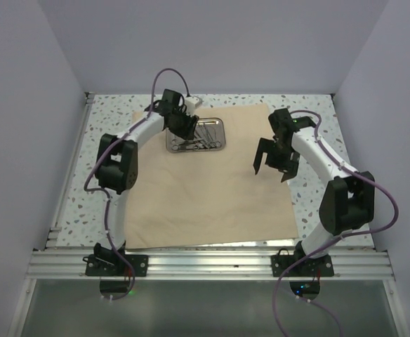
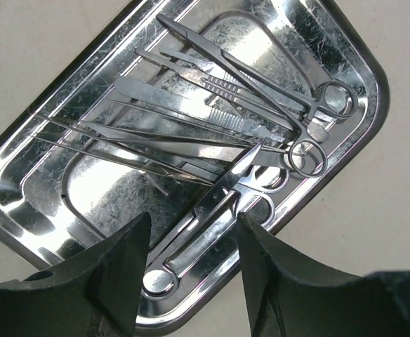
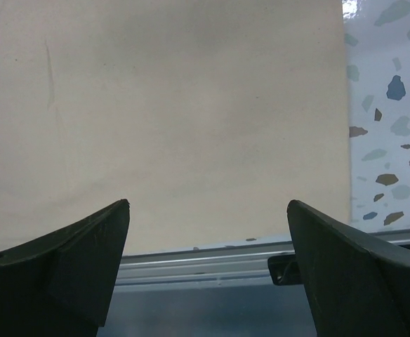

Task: Open and lay out the surgical kit
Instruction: Pick up the medical item from the container.

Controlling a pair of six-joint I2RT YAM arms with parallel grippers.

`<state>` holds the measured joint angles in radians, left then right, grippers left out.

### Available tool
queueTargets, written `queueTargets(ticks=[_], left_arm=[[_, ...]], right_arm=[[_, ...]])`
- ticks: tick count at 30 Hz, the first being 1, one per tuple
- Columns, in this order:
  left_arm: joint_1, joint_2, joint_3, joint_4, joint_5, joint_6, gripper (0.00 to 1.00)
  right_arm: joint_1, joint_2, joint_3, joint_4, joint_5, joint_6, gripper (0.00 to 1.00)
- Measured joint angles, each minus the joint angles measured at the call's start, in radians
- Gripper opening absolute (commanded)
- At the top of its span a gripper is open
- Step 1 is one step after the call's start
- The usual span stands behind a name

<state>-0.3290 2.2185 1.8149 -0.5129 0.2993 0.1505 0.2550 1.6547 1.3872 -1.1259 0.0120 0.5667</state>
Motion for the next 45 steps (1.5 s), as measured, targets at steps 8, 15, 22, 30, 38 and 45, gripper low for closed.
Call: queueTargets(ticks=[8, 15, 22, 30, 38, 45], left_arm=[[-0.018, 0.064, 0.007, -0.006, -0.021, 0.020, 0.55], [-0.029, 0.078, 0.023, -0.002, -0.087, 0.025, 0.49], [-0.027, 0.140, 0.110, 0.007, -0.132, 0.020, 0.31], [-0.019, 0.162, 0.136, 0.027, -0.116, -0.002, 0.00], [-0.018, 0.163, 0.151, 0.012, -0.116, -0.114, 0.00], [-0.018, 0.078, 0.083, -0.058, -0.152, -0.237, 0.00]], right_arm=[[-0.015, -0.042, -0.023, -0.010, 0.005, -0.003, 0.99], [-0.041, -0.071, -0.054, -0.013, 0.005, -0.005, 0.98], [-0.056, -0.084, -0.070, -0.016, 0.005, -0.010, 0.98], [-0.073, -0.109, -0.073, -0.018, 0.004, -0.011, 0.98], [-0.077, -0.116, -0.092, -0.018, 0.002, -0.006, 0.98], [-0.077, -0.177, -0.080, -0.023, 0.010, 0.010, 0.99]])
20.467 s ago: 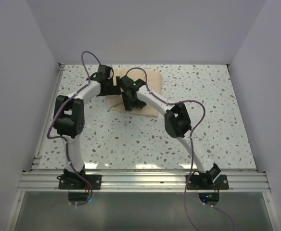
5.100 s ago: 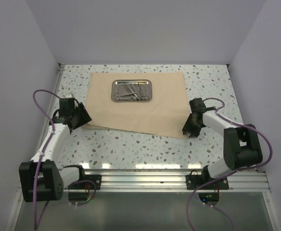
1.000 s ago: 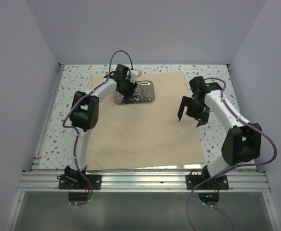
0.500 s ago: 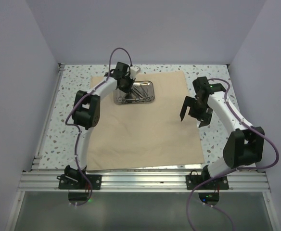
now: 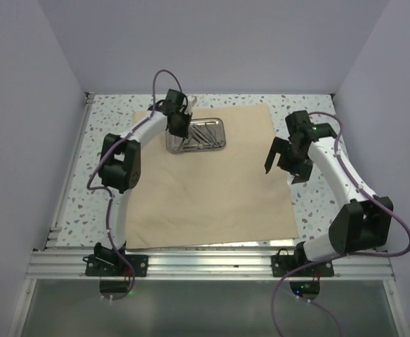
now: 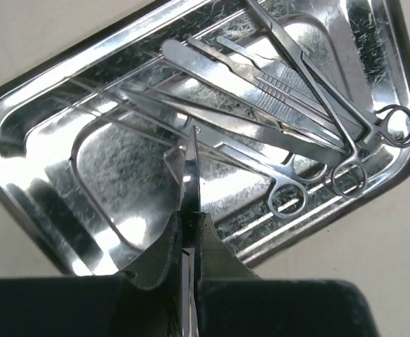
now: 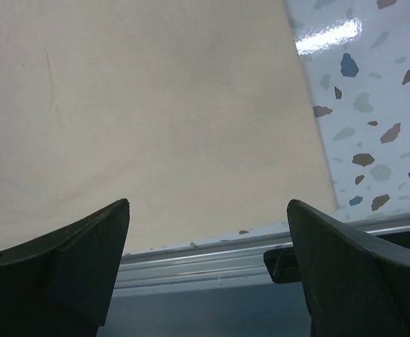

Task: Open and lay out the surgical kit
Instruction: Pick up the medical item from the container, then place the medical item in the surgical kit.

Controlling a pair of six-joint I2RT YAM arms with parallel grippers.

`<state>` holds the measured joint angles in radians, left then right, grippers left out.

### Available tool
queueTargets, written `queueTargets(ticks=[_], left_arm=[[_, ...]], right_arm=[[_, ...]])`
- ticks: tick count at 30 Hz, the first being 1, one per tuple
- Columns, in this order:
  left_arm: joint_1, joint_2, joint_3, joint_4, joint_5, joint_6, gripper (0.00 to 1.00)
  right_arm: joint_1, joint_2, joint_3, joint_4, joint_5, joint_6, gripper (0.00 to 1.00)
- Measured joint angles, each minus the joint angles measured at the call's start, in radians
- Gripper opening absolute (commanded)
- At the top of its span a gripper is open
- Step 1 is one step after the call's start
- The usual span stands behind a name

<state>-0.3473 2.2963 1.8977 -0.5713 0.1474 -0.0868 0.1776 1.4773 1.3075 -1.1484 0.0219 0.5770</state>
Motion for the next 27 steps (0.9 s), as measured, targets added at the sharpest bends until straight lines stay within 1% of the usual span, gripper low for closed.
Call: queueTargets(ticks=[4, 9, 14, 16, 19, 21, 23, 25, 26, 27], left_arm=[[0.000, -0.150, -0.083, -0.039, -0.045, -0.091, 0.00], [-0.001, -0.480, -0.302, -0.056, -0.097, -0.226, 0.00], [-0.023, -0.859, -0.650, -0.033, -0.154, -0.366, 0.00], [-0.042, -0.977, -0.811, -0.028, -0.159, -0.411, 0.00], [-0.064, -1.085, -1.018, -0.006, -0.156, -0.463, 0.00], [-0.074, -1.117, -1.120, -0.004, -0.155, -0.495, 0.00], [-0.080, -1.124, -1.170, 0.000, -0.157, -0.511, 0.00], [-0.085, -1.122, -1.178, 0.016, -0.160, -0.522, 0.00], [-0.086, -1.119, -1.177, 0.038, -0.162, -0.523, 0.06], [-0.086, -1.116, -1.176, 0.055, -0.163, -0.523, 0.43]], right_arm=[[0.000, -0.045, 0.024, 0.002, 0.008, 0.002, 0.98], [0.000, -0.074, 0.027, 0.023, -0.006, -0.022, 0.99], [0.002, -0.071, 0.028, 0.028, -0.026, -0.066, 0.98], [0.005, -0.071, 0.027, 0.034, -0.044, -0.069, 0.98], [0.007, -0.073, 0.008, 0.072, -0.077, -0.064, 0.98], [0.010, -0.073, -0.007, 0.089, -0.100, -0.060, 0.99], [0.012, -0.071, -0.008, 0.095, -0.115, -0.057, 0.98], [0.015, -0.068, -0.005, 0.100, -0.121, -0.058, 0.98], [0.018, -0.062, 0.000, 0.100, -0.121, -0.058, 0.98], [0.020, -0.056, 0.006, 0.101, -0.122, -0.058, 0.98]])
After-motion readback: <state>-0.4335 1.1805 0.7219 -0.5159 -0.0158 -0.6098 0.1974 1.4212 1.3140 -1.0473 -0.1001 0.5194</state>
